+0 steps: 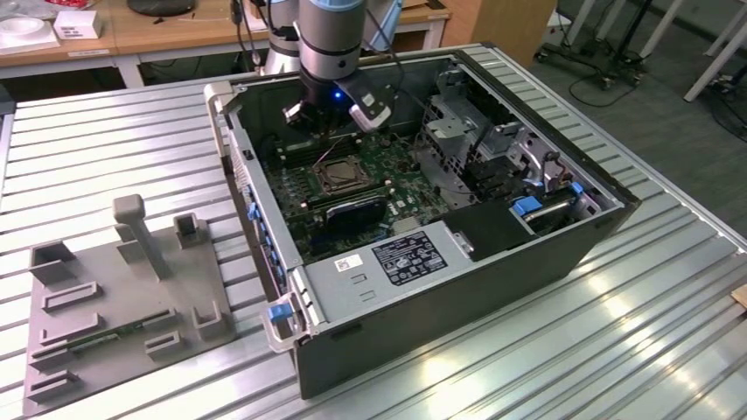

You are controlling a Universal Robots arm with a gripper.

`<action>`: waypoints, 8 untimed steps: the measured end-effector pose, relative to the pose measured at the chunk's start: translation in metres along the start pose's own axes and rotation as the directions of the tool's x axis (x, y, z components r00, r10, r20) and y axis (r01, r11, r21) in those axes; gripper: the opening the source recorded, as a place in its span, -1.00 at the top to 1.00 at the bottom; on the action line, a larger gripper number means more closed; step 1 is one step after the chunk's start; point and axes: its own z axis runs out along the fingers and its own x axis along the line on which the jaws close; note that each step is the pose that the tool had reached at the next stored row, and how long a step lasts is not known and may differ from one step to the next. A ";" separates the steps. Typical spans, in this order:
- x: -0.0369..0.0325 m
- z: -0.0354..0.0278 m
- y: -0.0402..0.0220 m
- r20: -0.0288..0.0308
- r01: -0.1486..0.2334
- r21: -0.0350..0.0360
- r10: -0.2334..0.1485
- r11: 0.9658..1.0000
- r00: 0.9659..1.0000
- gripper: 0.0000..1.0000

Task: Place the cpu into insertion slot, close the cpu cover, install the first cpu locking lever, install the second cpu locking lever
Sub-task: 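Install the first cpu locking lever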

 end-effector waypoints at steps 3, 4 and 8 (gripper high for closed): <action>0.0001 0.0018 -0.0005 0.000 0.000 0.000 0.000 1.000 1.000 0.79; -0.0001 0.0025 -0.0008 0.000 0.000 0.000 0.000 1.000 1.000 0.79; -0.0026 0.0044 -0.0012 0.000 0.000 0.000 0.000 1.000 1.000 0.79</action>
